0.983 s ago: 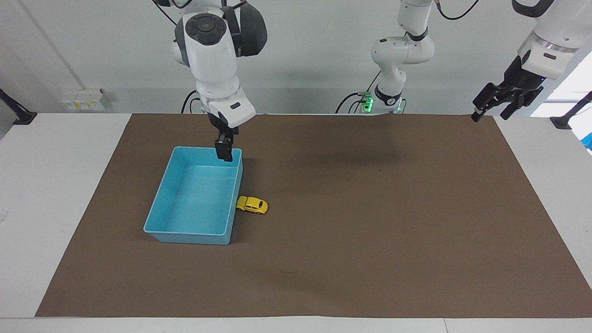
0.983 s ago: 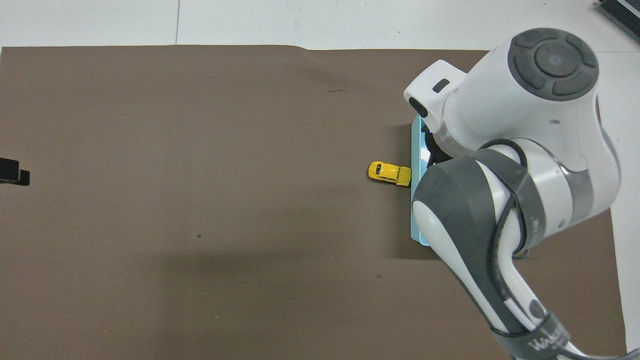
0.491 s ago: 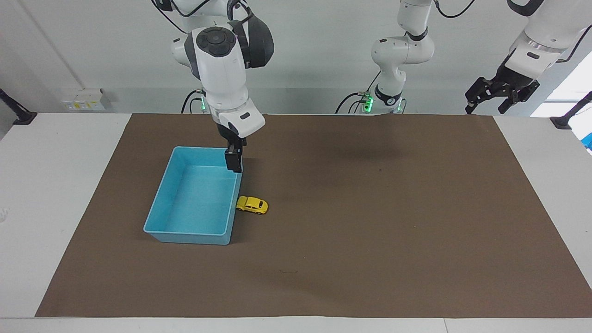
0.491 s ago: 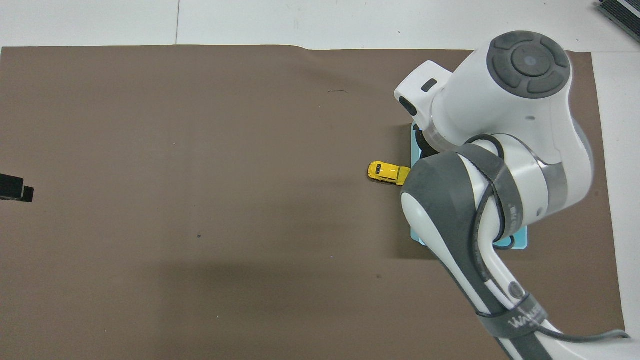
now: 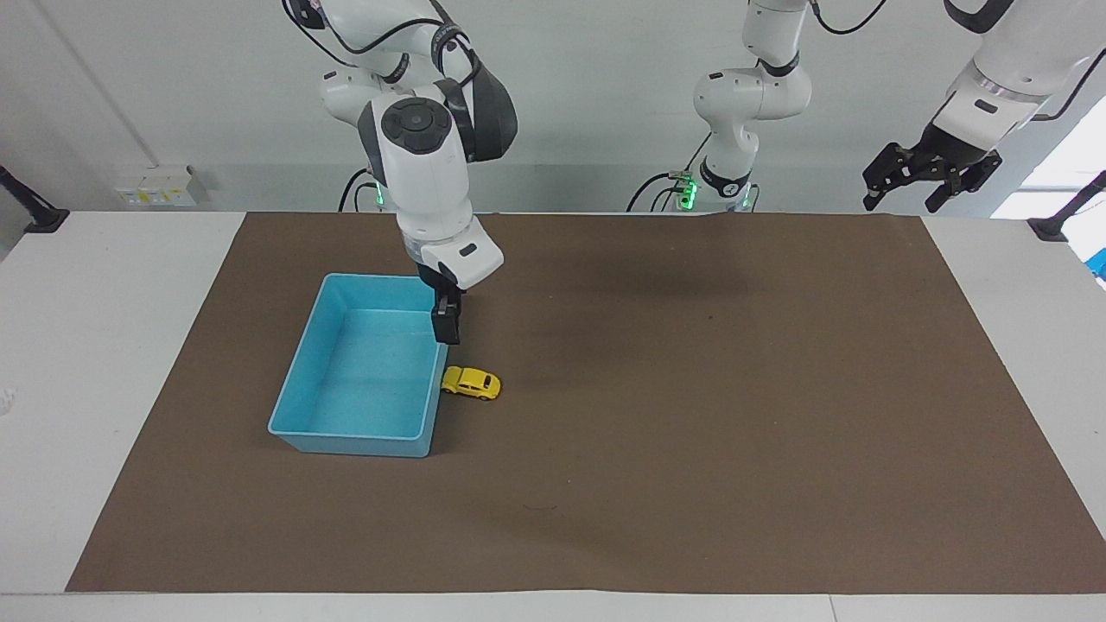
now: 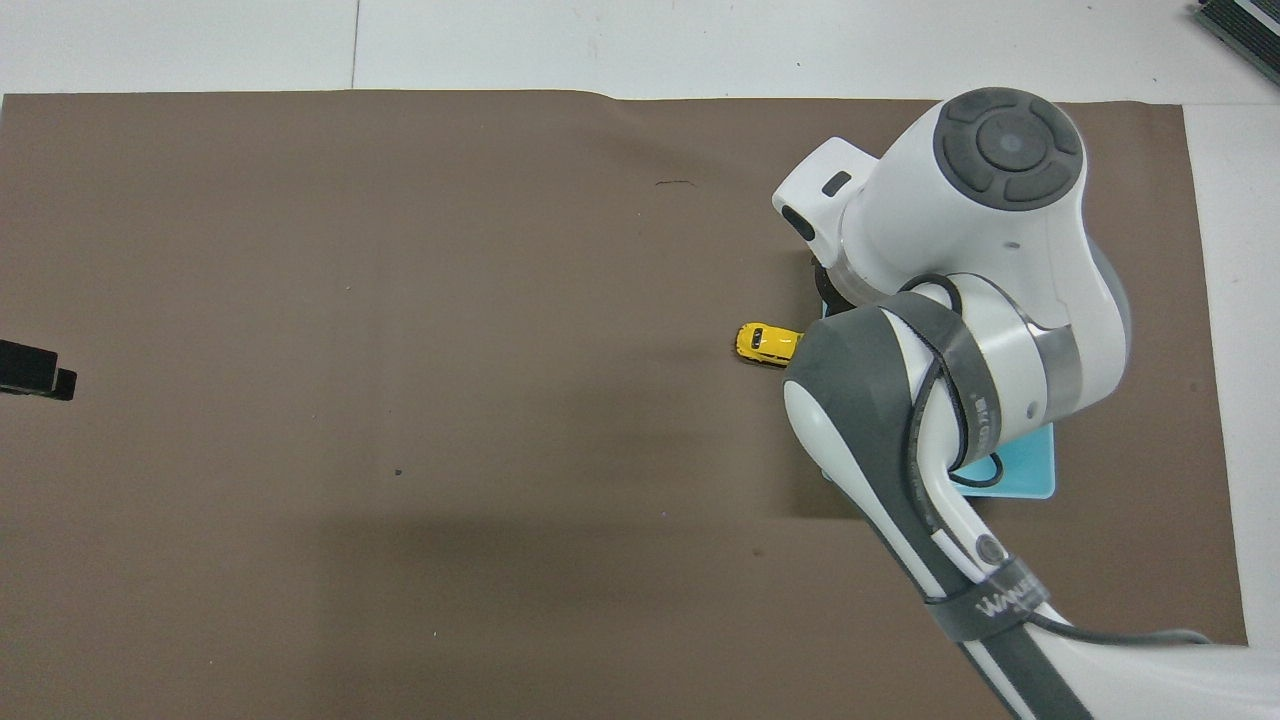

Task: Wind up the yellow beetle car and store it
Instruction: 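Move the right gripper over the box toward the yellow car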

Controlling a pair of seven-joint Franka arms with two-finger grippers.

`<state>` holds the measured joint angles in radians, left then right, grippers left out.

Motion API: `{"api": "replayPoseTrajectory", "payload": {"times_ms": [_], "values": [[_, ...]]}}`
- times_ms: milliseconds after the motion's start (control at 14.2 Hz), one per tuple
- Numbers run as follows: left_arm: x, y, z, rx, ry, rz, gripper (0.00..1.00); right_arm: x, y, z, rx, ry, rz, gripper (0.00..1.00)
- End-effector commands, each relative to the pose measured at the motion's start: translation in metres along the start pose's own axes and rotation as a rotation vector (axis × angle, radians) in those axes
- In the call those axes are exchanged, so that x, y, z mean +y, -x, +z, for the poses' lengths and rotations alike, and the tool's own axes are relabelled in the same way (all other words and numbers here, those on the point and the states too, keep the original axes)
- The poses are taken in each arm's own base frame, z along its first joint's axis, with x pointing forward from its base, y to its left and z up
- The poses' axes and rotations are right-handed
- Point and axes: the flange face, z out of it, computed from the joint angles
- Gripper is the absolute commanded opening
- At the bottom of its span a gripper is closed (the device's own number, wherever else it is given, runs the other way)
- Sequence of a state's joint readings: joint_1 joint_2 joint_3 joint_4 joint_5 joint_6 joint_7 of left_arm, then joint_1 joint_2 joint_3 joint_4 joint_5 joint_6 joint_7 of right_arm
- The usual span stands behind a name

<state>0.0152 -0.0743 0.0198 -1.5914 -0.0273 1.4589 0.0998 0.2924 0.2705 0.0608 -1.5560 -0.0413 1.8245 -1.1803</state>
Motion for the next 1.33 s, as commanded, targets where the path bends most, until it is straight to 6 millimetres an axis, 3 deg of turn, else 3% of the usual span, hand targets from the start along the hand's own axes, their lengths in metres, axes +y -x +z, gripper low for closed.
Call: {"api": "replayPoseTrajectory", "payload": {"times_ms": [0,211,421,702,913,1264], "values": [[0.012,-0.004,0.000,0.001,-0.011,0.031,1.00,-0.002,0.001,0.017,0.008,0.016,-0.025,1.00],[0.018,0.003,0.016,0.023,-0.009,0.024,1.00,-0.002,-0.002,0.028,0.014,0.023,-0.027,1.00],[0.015,0.000,0.014,0.034,-0.007,0.001,1.00,-0.002,-0.003,0.042,0.019,0.025,-0.023,1.00],[0.011,0.000,0.014,0.043,-0.008,-0.007,1.00,-0.012,-0.014,0.075,0.028,0.041,-0.039,1.00],[0.010,-0.001,0.017,0.040,-0.008,-0.010,1.00,-0.009,-0.015,0.086,0.029,0.039,-0.038,1.00],[0.012,-0.004,0.019,0.042,-0.008,-0.011,1.00,0.000,-0.013,0.120,0.035,0.043,-0.030,1.00]]}}
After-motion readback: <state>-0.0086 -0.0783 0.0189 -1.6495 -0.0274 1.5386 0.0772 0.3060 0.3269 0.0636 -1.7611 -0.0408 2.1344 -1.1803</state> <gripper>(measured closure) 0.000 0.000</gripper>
